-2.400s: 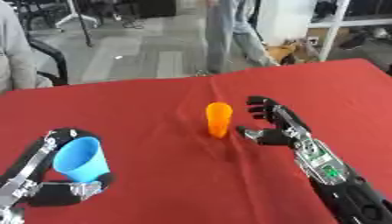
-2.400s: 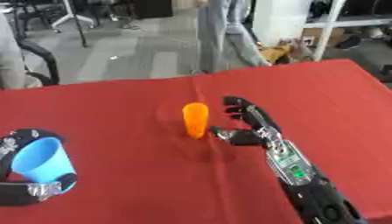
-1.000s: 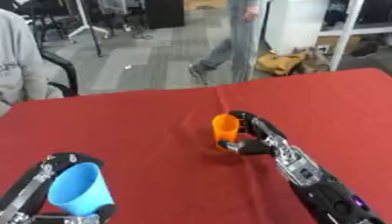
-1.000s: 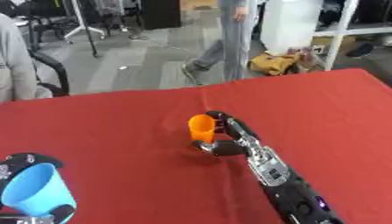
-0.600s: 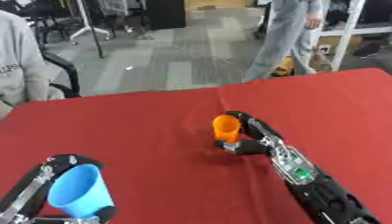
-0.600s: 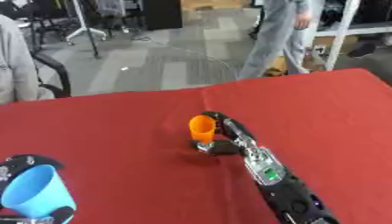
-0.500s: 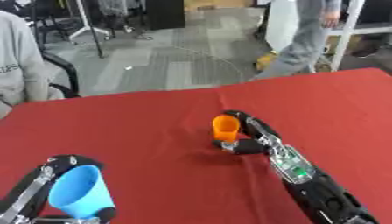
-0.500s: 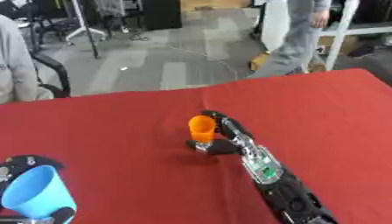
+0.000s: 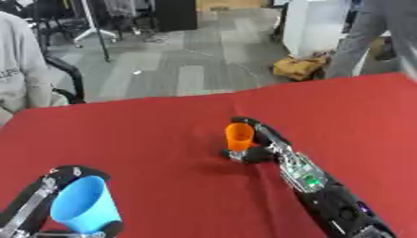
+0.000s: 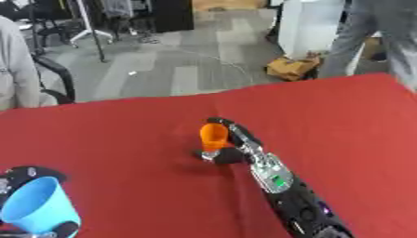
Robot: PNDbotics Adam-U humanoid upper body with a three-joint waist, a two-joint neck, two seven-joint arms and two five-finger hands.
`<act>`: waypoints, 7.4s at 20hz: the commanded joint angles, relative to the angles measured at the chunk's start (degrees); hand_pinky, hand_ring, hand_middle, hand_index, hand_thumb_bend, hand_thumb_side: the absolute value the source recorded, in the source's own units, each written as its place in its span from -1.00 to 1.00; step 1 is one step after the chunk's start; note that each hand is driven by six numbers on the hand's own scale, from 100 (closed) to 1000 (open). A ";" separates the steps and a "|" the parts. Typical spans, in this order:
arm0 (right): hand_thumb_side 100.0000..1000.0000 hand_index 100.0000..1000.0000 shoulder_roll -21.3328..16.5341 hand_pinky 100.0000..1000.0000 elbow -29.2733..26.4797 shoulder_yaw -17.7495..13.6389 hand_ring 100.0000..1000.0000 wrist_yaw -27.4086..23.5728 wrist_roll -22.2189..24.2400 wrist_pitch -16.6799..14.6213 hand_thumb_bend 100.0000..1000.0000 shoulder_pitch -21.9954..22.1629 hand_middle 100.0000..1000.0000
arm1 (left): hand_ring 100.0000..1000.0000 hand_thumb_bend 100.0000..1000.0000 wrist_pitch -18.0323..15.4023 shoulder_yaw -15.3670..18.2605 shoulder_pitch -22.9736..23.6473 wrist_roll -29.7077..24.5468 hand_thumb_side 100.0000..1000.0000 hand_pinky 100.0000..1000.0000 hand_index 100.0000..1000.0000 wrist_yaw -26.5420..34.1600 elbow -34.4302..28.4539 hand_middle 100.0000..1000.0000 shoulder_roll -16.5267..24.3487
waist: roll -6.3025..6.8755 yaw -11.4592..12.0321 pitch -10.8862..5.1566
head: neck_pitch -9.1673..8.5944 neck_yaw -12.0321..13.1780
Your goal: Pour the contents of one cup into another cup.
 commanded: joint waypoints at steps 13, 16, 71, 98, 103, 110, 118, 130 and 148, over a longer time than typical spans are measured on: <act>-1.00 0.57 1.36 0.47 2.21 -0.34 0.26 1.86 -0.58 -0.78 -0.21 -1.29 0.30 | -0.28 -0.08 -0.02 -0.02 -0.70 -0.13 -1.00 -0.09 0.31 0.21 -1.21 -0.17 0.30 | 0.26 0.33 -0.76 | -0.98 -0.78; -1.00 0.55 1.46 0.43 2.22 -0.36 0.16 1.88 -1.10 -0.88 -0.27 -1.19 0.26 | -0.28 -0.08 -0.02 0.01 -0.67 -0.08 -1.00 -0.09 0.31 0.18 -1.21 -0.17 0.34 | 0.30 0.23 -0.77 | -1.07 -0.85; -1.00 0.46 -2.50 0.30 -24.89 9.86 -0.06 4.78 9.23 -1.80 -0.52 -13.88 0.12 | -0.29 -0.09 -8.10 -7.67 -10.58 -9.96 -1.00 -0.09 0.28 -2.70 11.15 -0.19 2.52 | -3.75 -5.65 -3.57 | -1.00 2.28; -1.00 0.44 1.91 0.30 -31.62 13.91 -0.07 26.23 7.55 -11.57 -0.52 -13.08 0.12 | -0.29 -0.08 -12.14 -8.52 -14.94 -10.71 -1.00 -0.08 0.28 -6.71 15.55 -0.19 -0.01 | -3.51 -6.02 -3.83 | -1.18 2.54; -1.00 0.43 1.79 0.30 -32.93 13.77 -0.07 28.85 6.22 -12.84 -0.55 -12.92 0.11 | -0.29 -0.08 -11.77 -7.73 -14.63 -10.03 -1.00 -0.09 0.27 -5.44 15.38 -0.20 0.14 | -3.31 -6.05 -3.86 | -1.24 2.48; -1.00 0.43 1.80 0.30 -34.00 13.91 -0.08 32.18 5.00 -14.06 -0.59 -12.91 0.10 | -0.30 -0.09 -11.26 -7.23 -14.50 -9.91 -1.00 -0.10 0.26 -4.06 15.39 -0.21 -0.06 | -3.24 -6.17 -3.82 | -1.25 2.39; -1.00 0.42 1.77 0.30 -34.83 14.33 -0.07 35.65 4.24 -15.71 -0.64 -13.04 0.10 | -0.30 -0.10 -10.84 -7.18 -14.76 -10.14 -1.00 -0.10 0.25 -2.90 15.91 -0.21 -0.08 | -3.19 -6.25 -3.80 | -1.27 2.35; -1.00 0.42 1.85 0.30 -36.13 14.99 -0.07 40.72 3.10 -18.11 -0.69 -13.19 0.10 | -0.30 -0.11 -10.68 -6.83 -15.01 -9.79 -1.00 -0.10 0.24 -1.98 16.32 -0.22 -0.19 | -3.16 -6.31 -3.89 | -1.24 2.29; -1.00 0.42 1.24 0.30 -36.89 15.34 -0.08 43.07 2.50 -19.48 -0.71 -12.98 0.10 | -0.30 -0.11 -11.33 -6.83 -15.30 -10.76 -1.00 -0.10 0.24 -1.18 16.75 -0.21 -0.33 | -3.31 -6.39 -3.93 | -1.28 2.36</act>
